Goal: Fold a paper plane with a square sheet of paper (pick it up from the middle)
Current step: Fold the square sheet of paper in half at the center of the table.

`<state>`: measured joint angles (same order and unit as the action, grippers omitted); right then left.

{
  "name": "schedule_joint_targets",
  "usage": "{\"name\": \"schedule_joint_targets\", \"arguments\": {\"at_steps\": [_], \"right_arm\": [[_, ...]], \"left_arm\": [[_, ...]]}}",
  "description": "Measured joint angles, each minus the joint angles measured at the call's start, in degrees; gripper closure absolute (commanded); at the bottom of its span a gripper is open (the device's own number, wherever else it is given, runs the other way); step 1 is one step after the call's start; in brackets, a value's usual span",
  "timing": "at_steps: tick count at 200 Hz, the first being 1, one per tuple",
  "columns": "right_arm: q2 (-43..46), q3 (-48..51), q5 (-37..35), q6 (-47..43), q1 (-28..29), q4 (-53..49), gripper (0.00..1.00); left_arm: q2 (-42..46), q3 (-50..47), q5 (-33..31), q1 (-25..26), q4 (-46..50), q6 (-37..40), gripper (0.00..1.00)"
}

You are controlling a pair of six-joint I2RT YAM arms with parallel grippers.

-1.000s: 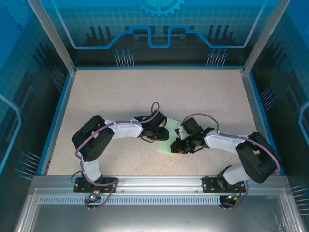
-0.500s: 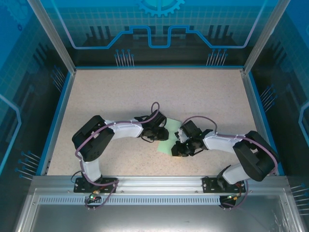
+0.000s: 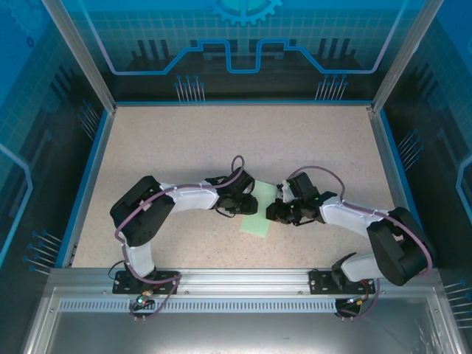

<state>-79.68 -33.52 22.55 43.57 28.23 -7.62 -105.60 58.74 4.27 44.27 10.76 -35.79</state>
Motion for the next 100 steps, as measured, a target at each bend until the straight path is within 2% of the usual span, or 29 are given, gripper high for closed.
{"name": "schedule_joint_targets", "arguments": {"at_steps": [46,100], "right_arm": [[-7.4,-2.0,0.3,0.6,-1.4,5.6,0.83],[-11.9,-2.8,-0.4,-0.7,-3.8,5.9,0.83]], "left_arm": [[0.0,0.1,0.0,0.0,0.2,0.3,0.65],[-0.3,0.8,0.0,0.0,1.1,1.5,0.65]]}}
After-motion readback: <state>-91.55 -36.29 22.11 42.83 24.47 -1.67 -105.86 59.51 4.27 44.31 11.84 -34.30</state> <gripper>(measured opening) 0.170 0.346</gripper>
